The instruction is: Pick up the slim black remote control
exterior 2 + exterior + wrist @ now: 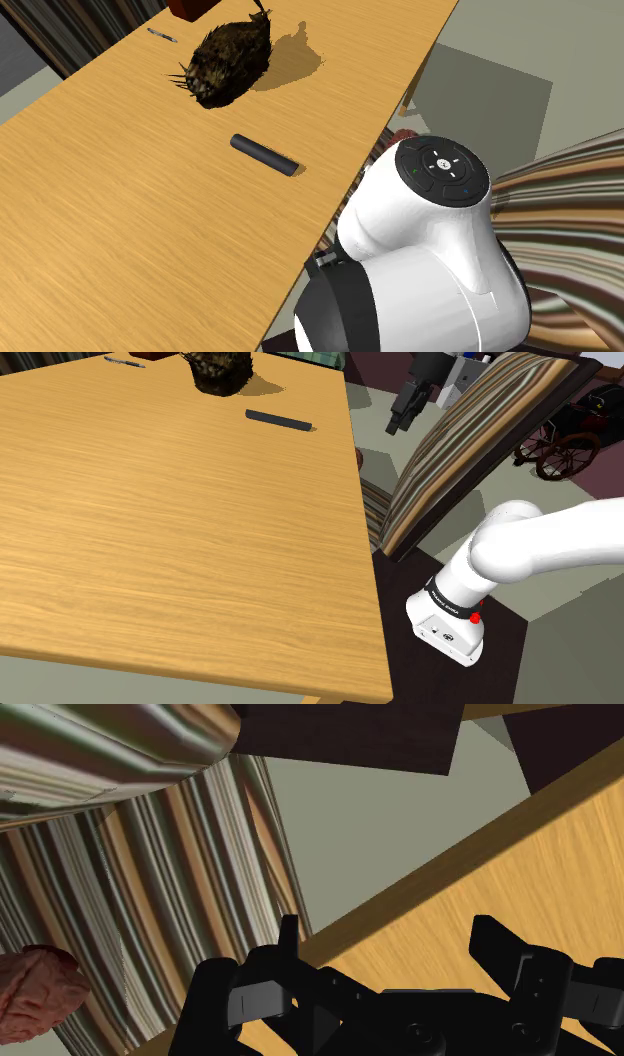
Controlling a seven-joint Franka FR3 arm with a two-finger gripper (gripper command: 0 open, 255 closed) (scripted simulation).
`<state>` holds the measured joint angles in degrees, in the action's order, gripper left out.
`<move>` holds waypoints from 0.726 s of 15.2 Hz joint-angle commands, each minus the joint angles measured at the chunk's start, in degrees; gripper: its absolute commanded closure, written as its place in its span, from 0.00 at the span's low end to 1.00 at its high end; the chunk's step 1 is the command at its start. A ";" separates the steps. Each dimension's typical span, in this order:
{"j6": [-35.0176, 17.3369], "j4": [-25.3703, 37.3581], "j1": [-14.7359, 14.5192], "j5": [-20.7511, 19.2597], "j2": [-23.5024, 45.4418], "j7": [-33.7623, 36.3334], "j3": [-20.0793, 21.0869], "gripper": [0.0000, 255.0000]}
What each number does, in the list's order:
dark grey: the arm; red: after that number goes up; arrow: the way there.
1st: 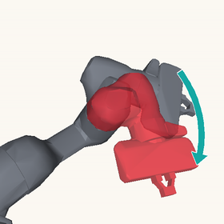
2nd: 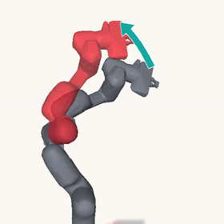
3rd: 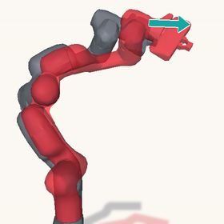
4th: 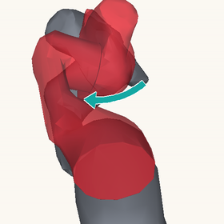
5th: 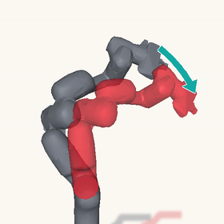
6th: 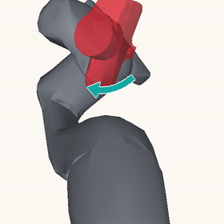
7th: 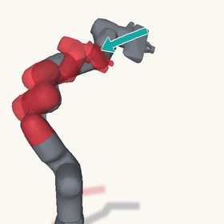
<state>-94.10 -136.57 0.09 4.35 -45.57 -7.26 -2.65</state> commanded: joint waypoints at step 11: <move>-7.99 15.18 -3.31 -2.55 23.54 -7.97 0.59 0.00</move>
<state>-101.07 -122.72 -2.90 2.04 -24.42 -14.47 -2.22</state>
